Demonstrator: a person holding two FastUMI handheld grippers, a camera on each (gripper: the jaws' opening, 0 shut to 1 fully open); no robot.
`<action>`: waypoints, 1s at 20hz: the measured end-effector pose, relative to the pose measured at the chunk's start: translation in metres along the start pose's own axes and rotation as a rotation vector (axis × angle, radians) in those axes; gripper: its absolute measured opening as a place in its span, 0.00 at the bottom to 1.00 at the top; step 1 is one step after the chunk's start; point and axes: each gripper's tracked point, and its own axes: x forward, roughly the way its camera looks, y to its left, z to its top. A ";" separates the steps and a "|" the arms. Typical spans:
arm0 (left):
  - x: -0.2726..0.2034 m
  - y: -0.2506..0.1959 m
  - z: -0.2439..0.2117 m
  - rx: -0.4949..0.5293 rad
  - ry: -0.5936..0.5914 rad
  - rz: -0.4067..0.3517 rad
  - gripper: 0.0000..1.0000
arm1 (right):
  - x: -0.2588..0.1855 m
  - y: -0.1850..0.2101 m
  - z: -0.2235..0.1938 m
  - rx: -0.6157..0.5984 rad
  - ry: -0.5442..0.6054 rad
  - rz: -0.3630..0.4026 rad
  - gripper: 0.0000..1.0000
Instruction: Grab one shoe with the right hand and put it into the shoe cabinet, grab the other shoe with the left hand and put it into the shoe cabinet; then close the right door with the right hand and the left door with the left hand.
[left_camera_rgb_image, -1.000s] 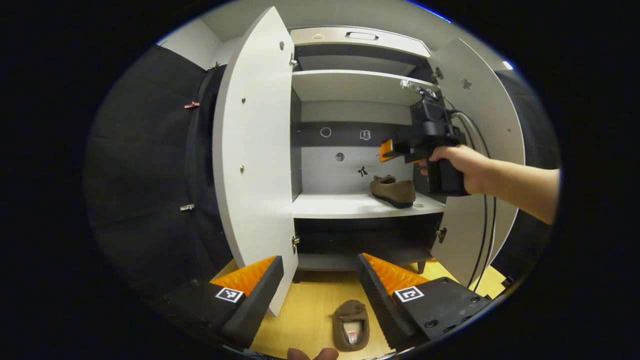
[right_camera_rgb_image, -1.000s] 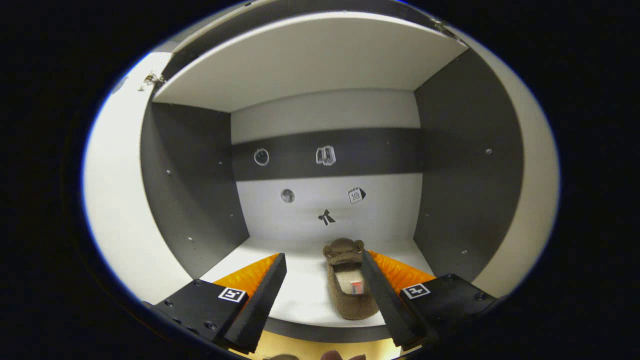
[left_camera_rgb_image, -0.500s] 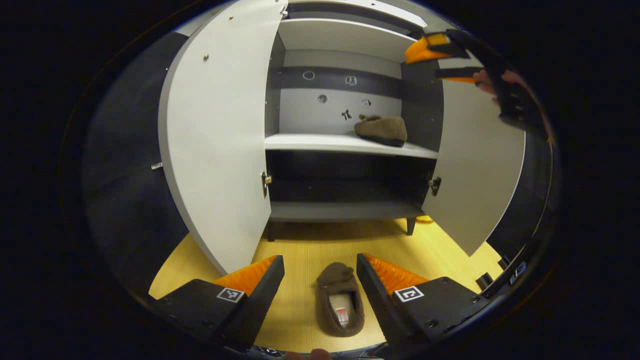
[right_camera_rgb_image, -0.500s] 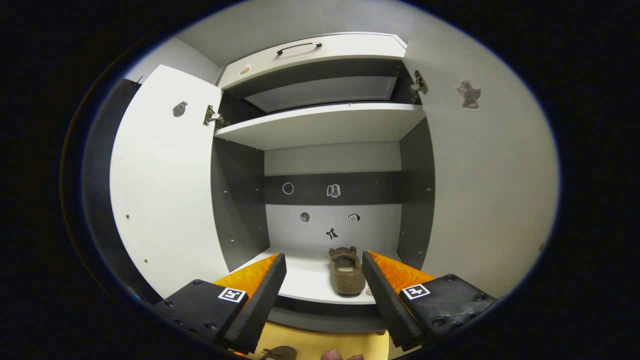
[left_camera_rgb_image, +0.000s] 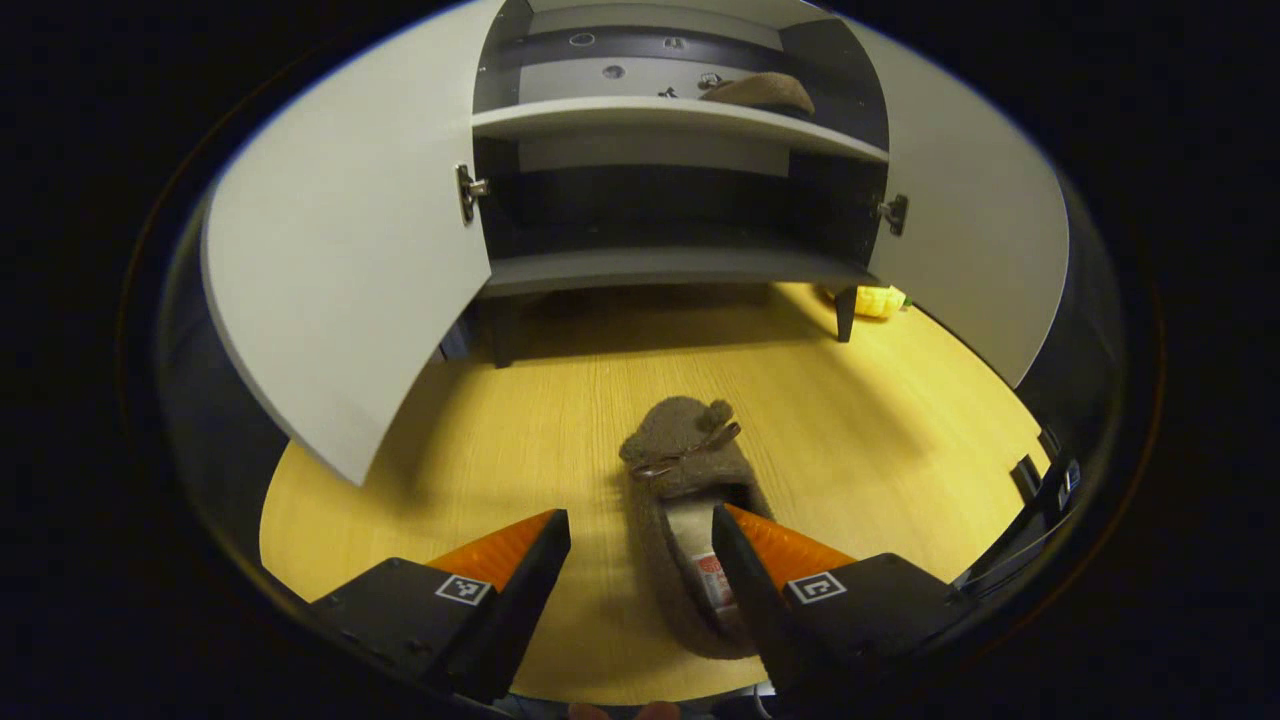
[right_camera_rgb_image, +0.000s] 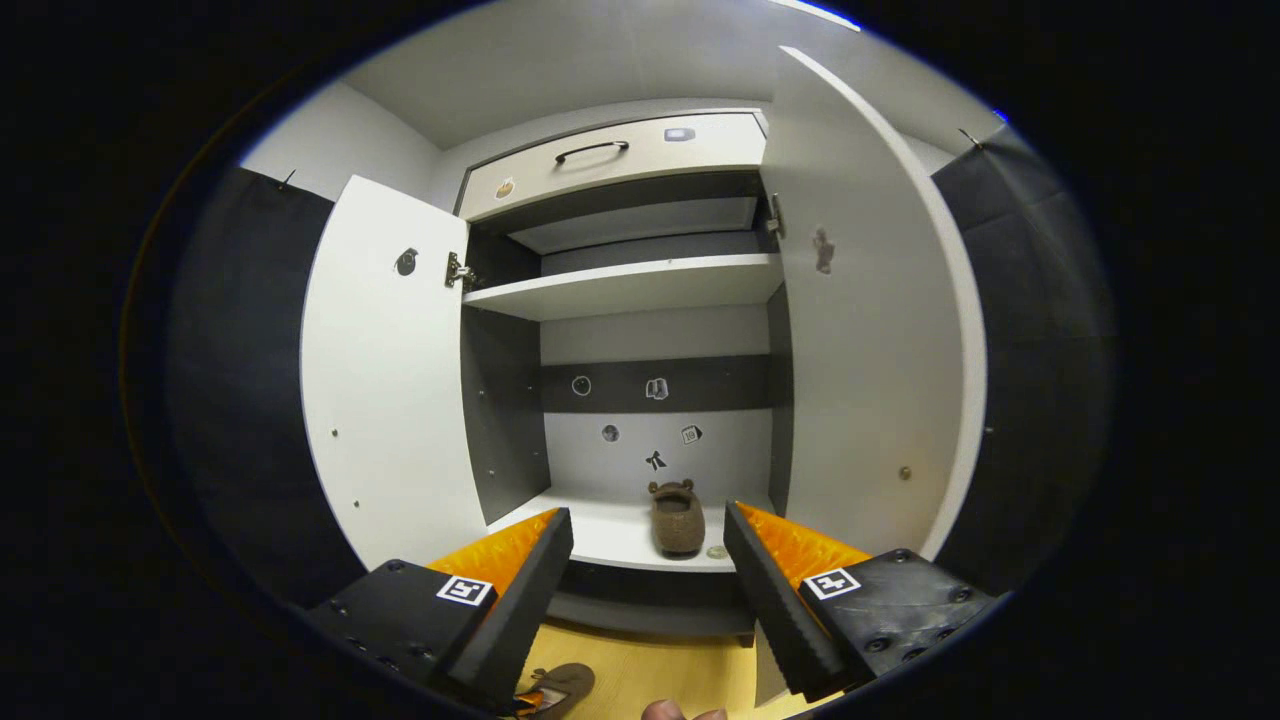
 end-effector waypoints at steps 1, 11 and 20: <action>0.009 0.000 -0.005 0.002 0.009 0.004 0.89 | -0.007 -0.007 0.001 0.007 0.003 -0.008 0.97; 0.065 -0.009 0.016 0.028 -0.019 0.001 0.51 | -0.051 -0.071 -0.022 -0.029 0.050 -0.119 0.97; 0.040 -0.007 0.033 -0.034 0.074 0.016 0.07 | -0.067 -0.094 -0.032 -0.036 0.078 -0.142 0.97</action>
